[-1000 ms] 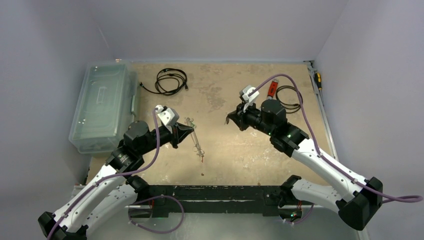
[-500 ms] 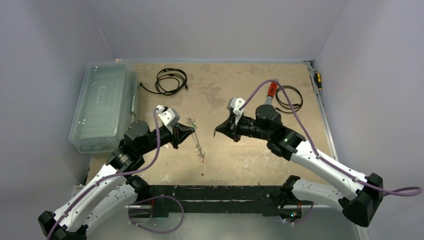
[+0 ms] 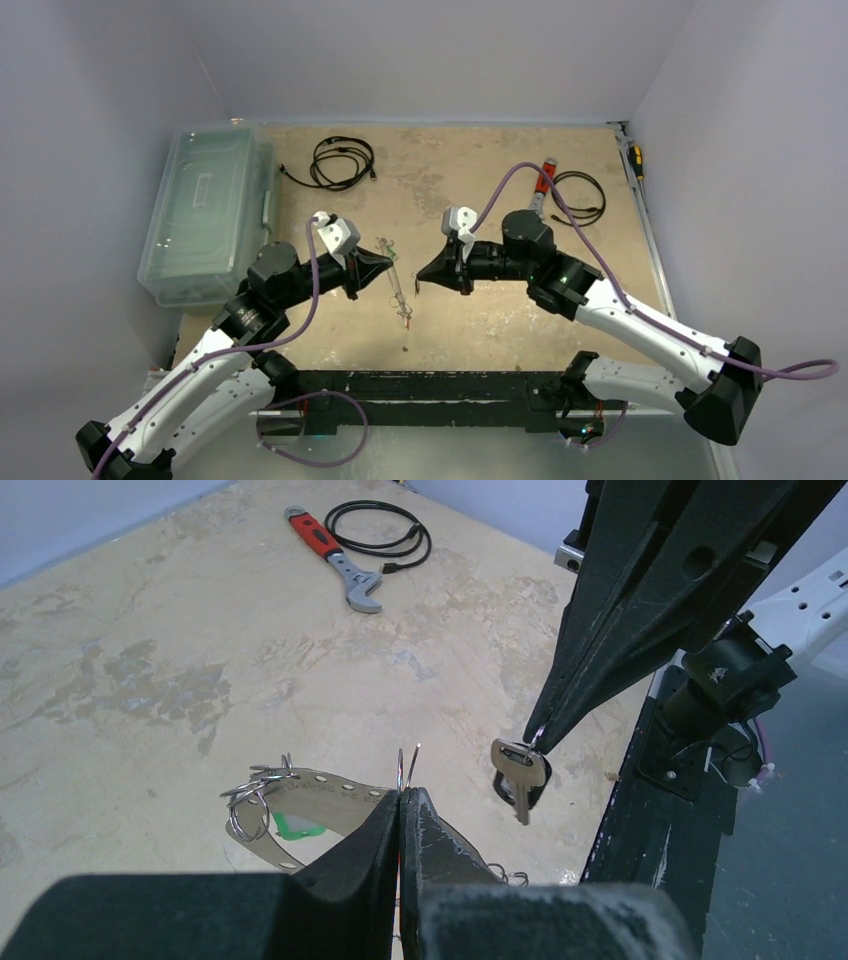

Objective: Put the keys on the keyring

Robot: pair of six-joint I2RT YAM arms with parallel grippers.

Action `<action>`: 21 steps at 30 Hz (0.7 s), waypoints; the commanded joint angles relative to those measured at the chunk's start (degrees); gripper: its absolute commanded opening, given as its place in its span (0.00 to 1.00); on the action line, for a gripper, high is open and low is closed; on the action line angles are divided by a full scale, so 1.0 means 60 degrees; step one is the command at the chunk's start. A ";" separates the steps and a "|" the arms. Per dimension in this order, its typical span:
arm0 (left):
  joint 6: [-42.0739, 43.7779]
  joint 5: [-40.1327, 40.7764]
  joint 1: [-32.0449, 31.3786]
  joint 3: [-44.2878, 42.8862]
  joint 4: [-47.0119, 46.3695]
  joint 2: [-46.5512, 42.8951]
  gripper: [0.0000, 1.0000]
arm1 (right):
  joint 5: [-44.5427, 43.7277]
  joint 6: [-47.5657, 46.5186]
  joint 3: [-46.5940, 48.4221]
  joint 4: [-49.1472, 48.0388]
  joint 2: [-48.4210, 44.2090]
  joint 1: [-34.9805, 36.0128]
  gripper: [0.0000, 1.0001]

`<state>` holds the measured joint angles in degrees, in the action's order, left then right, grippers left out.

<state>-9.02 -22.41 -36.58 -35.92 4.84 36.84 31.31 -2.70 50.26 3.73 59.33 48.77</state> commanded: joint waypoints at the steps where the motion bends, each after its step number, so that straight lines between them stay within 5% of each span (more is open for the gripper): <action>1: -0.0124 -0.0264 -0.0094 -0.0182 -0.0909 -0.0108 0.00 | 0.0475 -0.0096 0.0548 -0.0944 0.0208 0.0045 0.00; 21: -0.0226 -0.0699 -0.0160 -0.0115 -0.1180 0.0010 0.00 | 0.0327 -0.0048 0.0730 -0.1833 0.0695 0.0045 0.00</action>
<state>-9.47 -25.39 -37.28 -35.90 1.80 37.08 32.77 -2.66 51.75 -4.01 63.48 48.80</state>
